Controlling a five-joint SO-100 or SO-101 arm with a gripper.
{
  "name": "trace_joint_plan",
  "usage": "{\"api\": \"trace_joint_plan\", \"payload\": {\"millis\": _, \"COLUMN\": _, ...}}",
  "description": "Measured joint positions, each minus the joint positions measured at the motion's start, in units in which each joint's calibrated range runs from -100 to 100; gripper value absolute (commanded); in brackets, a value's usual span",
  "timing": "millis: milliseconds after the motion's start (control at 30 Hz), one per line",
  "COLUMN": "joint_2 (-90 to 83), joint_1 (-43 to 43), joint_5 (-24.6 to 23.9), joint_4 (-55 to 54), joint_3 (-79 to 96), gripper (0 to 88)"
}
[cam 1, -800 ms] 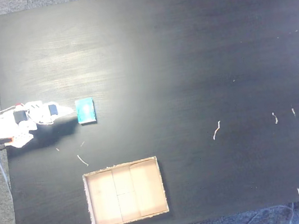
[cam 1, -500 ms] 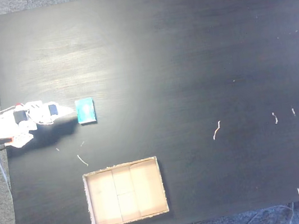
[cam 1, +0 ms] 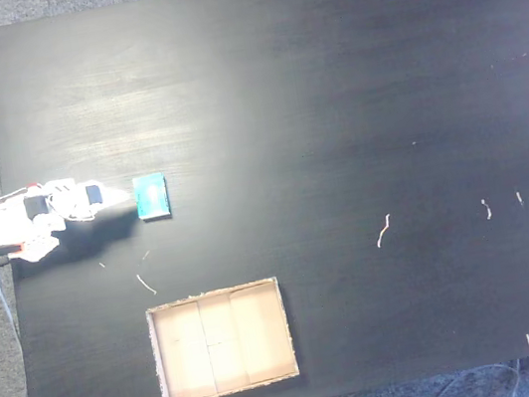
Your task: Pick the green block and drop it in the box on the right.
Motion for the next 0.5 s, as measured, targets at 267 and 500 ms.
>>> {"api": "trace_joint_plan", "payload": {"millis": 267, "joint_2": 0.0, "joint_1": -2.8, "joint_5": 1.7, "joint_4": 0.0, "joint_3": 0.0, "gripper": 0.1}}
{"api": "trace_joint_plan", "payload": {"millis": 500, "joint_2": 11.2, "joint_1": -2.6, "joint_5": 2.1, "joint_4": 4.8, "joint_3": -10.5, "gripper": 0.1}}
